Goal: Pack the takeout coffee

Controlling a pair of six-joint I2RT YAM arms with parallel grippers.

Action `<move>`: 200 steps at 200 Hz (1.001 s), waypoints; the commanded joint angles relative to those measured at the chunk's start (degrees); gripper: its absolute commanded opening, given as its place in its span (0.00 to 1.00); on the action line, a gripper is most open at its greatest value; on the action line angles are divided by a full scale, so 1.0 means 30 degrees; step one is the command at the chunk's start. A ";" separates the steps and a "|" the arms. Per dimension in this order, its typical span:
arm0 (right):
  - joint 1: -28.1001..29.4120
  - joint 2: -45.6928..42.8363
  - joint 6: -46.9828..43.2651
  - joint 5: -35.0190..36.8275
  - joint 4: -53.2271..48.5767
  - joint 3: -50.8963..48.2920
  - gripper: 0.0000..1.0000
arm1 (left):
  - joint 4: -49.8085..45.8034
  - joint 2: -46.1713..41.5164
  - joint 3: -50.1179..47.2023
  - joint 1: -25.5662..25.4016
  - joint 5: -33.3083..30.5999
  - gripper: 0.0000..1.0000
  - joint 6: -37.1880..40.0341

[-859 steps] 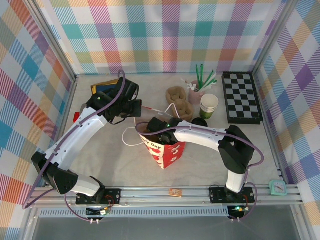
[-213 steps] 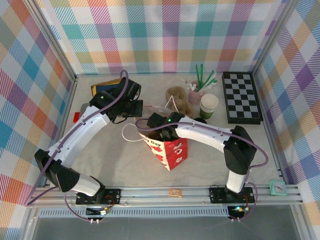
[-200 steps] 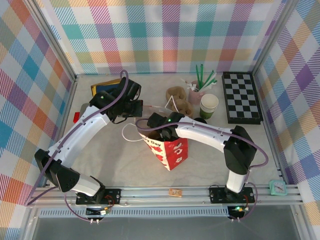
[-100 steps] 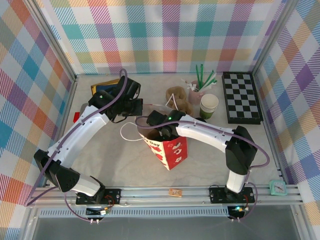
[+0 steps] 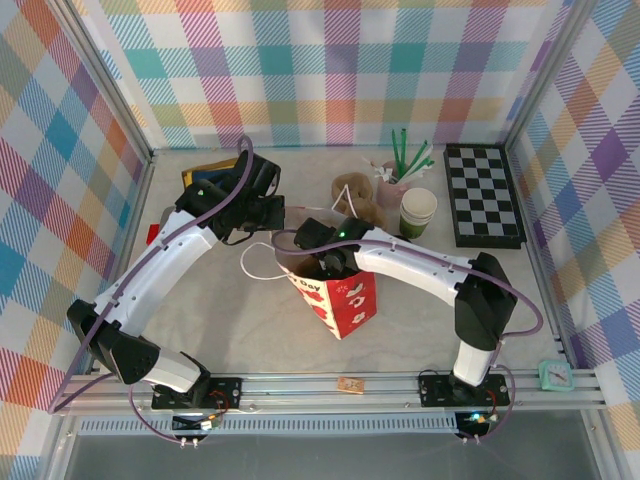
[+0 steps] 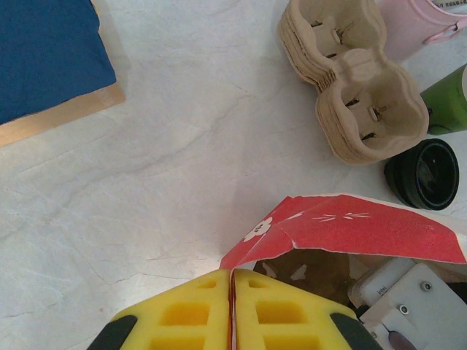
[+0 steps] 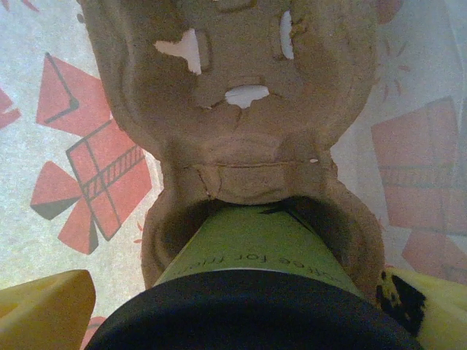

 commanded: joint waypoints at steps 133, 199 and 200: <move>0.0102 -0.1379 -0.0358 0.0633 -0.1495 0.1475 0.99 | -0.0620 -0.0750 0.0805 0.0032 -0.0491 0.15 -0.0355; 0.0097 -0.1706 -0.0440 0.0561 -0.1517 0.1733 0.99 | -0.0678 -0.0838 0.0922 0.0032 -0.0504 0.18 -0.0340; 0.0089 -0.1736 -0.0437 0.0560 -0.1493 0.1728 0.99 | -0.0678 -0.0838 0.0922 0.0032 -0.0503 0.18 -0.0347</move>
